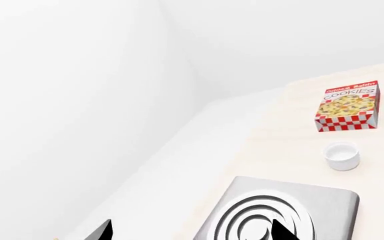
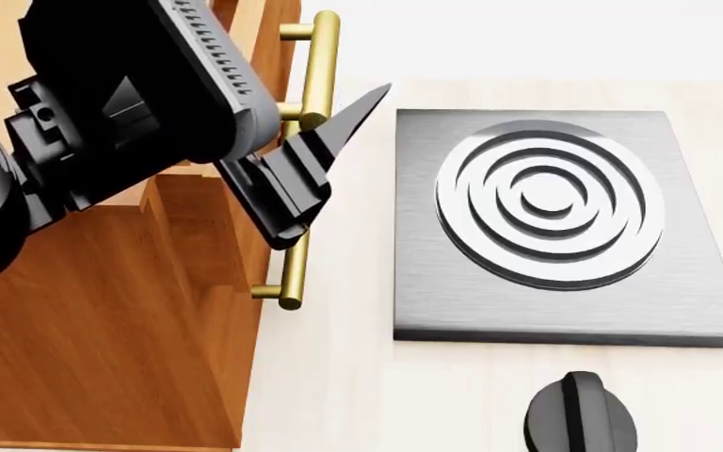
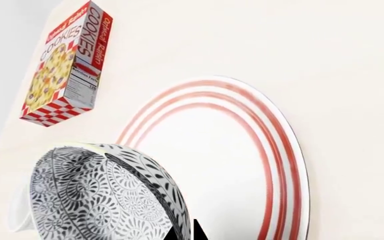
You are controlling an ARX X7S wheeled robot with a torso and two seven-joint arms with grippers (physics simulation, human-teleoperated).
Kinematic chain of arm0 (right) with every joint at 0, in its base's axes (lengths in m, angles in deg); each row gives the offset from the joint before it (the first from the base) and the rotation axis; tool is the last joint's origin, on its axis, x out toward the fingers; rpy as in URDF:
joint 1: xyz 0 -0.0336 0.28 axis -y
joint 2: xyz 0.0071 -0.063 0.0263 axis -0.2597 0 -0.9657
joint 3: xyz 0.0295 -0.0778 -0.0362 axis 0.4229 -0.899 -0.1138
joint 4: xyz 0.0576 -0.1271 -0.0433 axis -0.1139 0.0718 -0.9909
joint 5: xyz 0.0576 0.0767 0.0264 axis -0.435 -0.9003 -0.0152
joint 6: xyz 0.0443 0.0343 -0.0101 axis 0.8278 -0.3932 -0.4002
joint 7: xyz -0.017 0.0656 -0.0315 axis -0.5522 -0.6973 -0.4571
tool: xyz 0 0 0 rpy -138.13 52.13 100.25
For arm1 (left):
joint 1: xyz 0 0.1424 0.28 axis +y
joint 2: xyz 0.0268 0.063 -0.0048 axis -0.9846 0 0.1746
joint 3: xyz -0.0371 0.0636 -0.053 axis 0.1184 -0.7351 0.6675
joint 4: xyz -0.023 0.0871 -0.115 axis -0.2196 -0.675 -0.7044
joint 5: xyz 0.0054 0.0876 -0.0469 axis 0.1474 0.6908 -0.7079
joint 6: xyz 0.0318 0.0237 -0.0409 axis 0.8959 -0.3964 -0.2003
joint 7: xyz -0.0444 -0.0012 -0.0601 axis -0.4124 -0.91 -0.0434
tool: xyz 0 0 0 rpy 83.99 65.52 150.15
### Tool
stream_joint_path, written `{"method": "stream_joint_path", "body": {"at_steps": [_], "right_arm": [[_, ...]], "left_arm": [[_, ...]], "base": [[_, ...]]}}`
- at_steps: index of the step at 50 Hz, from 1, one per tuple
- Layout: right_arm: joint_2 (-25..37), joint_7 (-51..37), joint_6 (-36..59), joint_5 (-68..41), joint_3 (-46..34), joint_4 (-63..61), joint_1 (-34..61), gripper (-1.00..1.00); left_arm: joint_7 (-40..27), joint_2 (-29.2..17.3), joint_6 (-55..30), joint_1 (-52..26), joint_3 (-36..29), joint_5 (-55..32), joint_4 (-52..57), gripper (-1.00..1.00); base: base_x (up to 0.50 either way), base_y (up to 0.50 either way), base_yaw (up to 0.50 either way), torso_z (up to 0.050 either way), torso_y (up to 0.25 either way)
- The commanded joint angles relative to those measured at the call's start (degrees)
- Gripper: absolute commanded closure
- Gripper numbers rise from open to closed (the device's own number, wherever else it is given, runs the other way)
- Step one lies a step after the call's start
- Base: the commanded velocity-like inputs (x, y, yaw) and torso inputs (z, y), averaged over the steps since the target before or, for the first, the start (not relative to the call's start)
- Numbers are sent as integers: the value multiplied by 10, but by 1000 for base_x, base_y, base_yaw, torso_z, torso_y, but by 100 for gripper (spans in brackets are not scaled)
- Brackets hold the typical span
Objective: Pick the akita bowl on the wooden cabinet and place it on the plate.
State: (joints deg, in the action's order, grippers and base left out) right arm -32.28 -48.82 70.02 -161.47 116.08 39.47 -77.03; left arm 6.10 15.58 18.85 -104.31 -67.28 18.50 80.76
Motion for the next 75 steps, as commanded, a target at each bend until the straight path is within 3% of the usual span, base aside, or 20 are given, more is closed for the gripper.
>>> {"method": "stream_joint_path", "body": {"at_steps": [1,32,33,75], "right_arm": [[0,2,-1,7,-1,4,6,100],[-4,10,-6,16,-1,20,9,100],[-3,10,-7,17,-1,19,9,-100],[7,4,-2,17,8,-12,-3,-100]], "left_arm": [[0,-2,2,5,1,1,0,-100],[-4,-6,3,16,1,5,4,-100],[-4,-6,3,16,1,5,4,-100],[-8,-14,2,21,6,6,9,-100]], "base": [[0,0,0,0,0],[0,0,0,0,0],[0,0,0,0,0],[0,0,0,0,0]]}}
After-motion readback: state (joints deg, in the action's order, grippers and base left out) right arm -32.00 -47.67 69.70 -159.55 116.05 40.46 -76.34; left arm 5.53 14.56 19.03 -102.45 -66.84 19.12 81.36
